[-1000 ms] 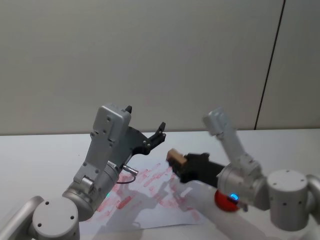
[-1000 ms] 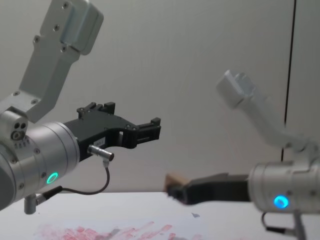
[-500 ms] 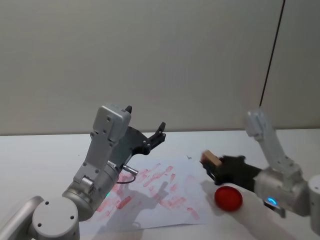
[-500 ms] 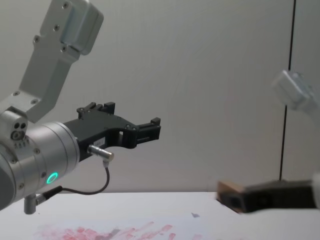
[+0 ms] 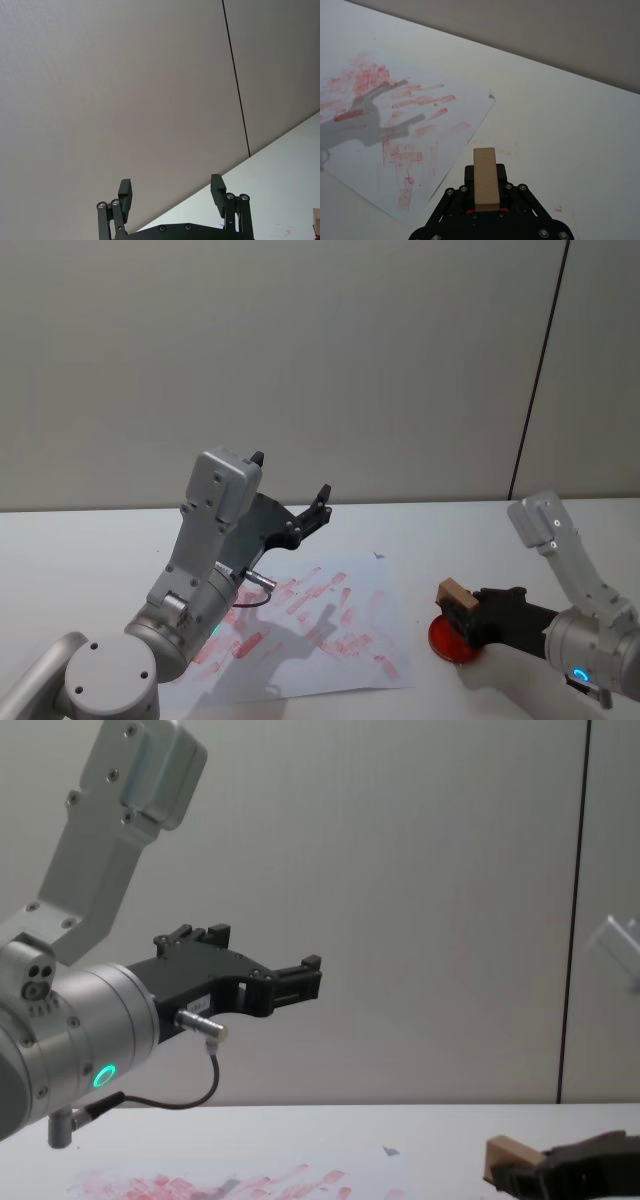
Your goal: Use the one hand to pick up the stamp and affix it onto the A4 paper.
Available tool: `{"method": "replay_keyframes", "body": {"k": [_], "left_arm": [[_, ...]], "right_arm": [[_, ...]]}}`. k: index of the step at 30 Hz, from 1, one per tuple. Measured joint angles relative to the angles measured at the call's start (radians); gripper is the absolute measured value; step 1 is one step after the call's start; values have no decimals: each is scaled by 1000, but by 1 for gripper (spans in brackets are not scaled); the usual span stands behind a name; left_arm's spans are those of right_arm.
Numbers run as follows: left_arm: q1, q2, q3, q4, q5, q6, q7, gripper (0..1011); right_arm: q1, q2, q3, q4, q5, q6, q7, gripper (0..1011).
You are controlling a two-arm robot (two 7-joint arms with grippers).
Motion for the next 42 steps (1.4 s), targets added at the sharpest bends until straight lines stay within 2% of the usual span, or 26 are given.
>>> {"method": "replay_keyframes", "body": {"k": [15, 19, 20, 23, 24, 34, 35, 42], "left_arm": [[0, 0, 0, 0, 0, 0, 0, 1001], [0, 0, 0, 0, 0, 0, 0, 1001], [0, 0, 0, 0, 0, 0, 0, 1002], [0, 0, 0, 0, 0, 0, 0, 1001], [0, 0, 0, 0, 0, 0, 0, 1001], [0, 0, 0, 0, 0, 0, 0, 1001], [0, 0, 0, 0, 0, 0, 0, 1001], [0, 0, 0, 0, 0, 0, 0, 1002]], "right_arm": [[12, -4, -15, 48, -44, -8, 4, 221], [15, -6, -17, 55, -52, -10, 5, 268], [15, -6, -18, 58, -55, -10, 6, 327], [17, -7, -19, 61, -58, -11, 6, 389], [17, -7, -20, 63, -60, -12, 6, 449], [20, -8, -22, 70, -67, -13, 7, 754], [20, -8, -22, 70, -68, -13, 7, 810], [21, -9, -23, 73, -70, -14, 8, 974]]}}
